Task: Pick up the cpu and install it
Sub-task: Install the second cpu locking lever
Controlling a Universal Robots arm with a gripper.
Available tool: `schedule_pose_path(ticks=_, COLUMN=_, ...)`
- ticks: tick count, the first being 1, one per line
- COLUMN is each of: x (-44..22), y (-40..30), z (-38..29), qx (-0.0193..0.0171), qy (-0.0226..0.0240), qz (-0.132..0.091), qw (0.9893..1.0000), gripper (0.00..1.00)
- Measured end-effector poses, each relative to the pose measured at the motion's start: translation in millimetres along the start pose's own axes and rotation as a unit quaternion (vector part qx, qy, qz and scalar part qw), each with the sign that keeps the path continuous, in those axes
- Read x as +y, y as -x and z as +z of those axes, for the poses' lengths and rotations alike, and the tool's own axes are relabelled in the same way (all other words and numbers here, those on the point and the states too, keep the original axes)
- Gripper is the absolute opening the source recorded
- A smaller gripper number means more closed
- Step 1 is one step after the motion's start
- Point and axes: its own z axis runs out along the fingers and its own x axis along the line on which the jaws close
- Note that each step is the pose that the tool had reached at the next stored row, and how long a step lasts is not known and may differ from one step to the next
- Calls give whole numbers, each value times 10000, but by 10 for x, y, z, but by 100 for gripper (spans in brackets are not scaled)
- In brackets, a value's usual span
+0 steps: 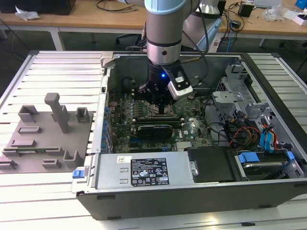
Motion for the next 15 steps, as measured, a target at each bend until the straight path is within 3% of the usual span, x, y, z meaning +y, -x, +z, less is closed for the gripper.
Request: schedule_pose_path(ticks=15, x=2, y=-7, z=32, qx=-1, qy=2, qz=0, qw=10000, gripper=11)
